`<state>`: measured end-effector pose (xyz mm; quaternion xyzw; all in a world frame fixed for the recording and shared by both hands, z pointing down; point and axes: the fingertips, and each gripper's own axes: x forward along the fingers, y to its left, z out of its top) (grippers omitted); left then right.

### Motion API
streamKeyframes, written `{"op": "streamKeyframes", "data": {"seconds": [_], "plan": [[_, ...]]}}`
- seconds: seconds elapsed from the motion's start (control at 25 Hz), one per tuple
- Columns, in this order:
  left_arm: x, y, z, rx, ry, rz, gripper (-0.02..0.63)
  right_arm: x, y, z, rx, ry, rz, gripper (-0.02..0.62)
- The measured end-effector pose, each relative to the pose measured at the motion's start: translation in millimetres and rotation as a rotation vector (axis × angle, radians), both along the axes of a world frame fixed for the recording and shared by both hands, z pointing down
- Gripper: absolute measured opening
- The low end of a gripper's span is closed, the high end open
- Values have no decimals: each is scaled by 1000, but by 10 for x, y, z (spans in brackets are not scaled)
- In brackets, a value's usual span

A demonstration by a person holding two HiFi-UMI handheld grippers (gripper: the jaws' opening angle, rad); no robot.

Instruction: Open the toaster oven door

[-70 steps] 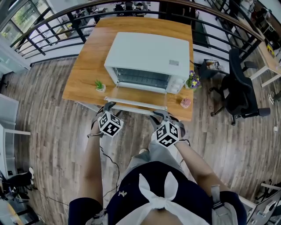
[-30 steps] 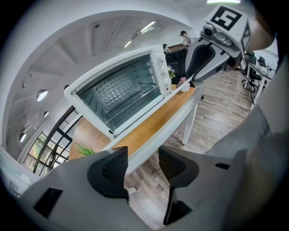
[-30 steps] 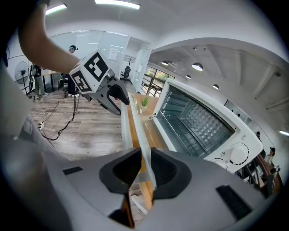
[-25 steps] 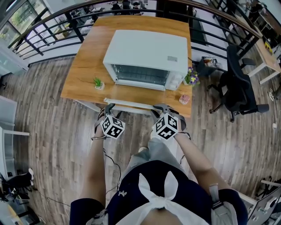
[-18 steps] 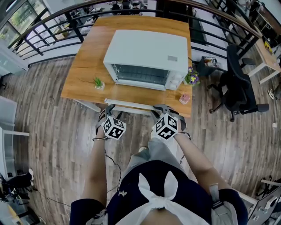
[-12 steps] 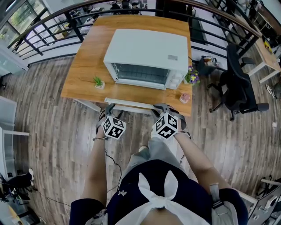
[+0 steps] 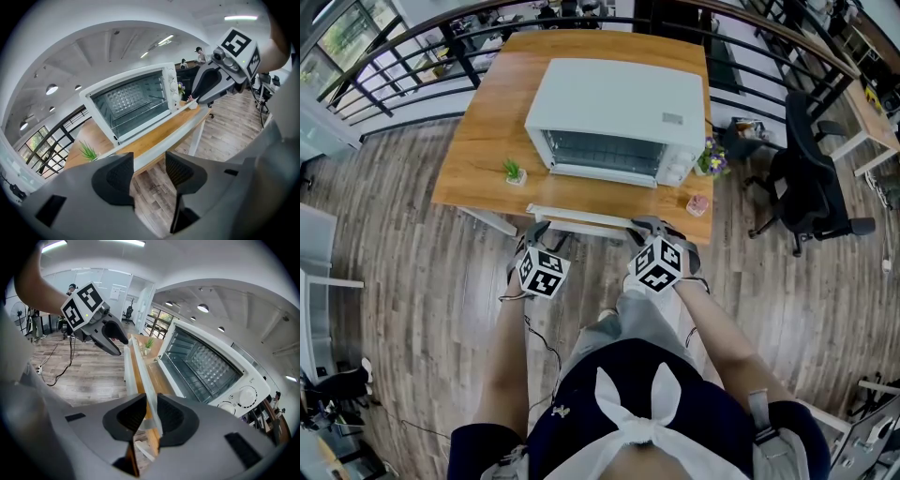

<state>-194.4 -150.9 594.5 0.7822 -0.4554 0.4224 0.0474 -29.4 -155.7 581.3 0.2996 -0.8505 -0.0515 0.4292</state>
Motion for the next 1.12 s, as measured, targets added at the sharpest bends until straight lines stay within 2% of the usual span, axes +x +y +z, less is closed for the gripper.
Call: {"op": "streamKeyframes", "data": {"seconds": [0.16,0.52,0.96,1.12], "plan": [[-36,12,-65,7,55,-27,199,-14,11,20,-1,1,9,78],[-53,18,-215,39,171,-80,56,-17,75,142,-19,11,17,83],[9,119,-177,37,241,-104,40,-20,137,291,-49,27,23,94],[12,117,-178,46,241,-95,40,-20,150,353,-54,34,21,95]]}}
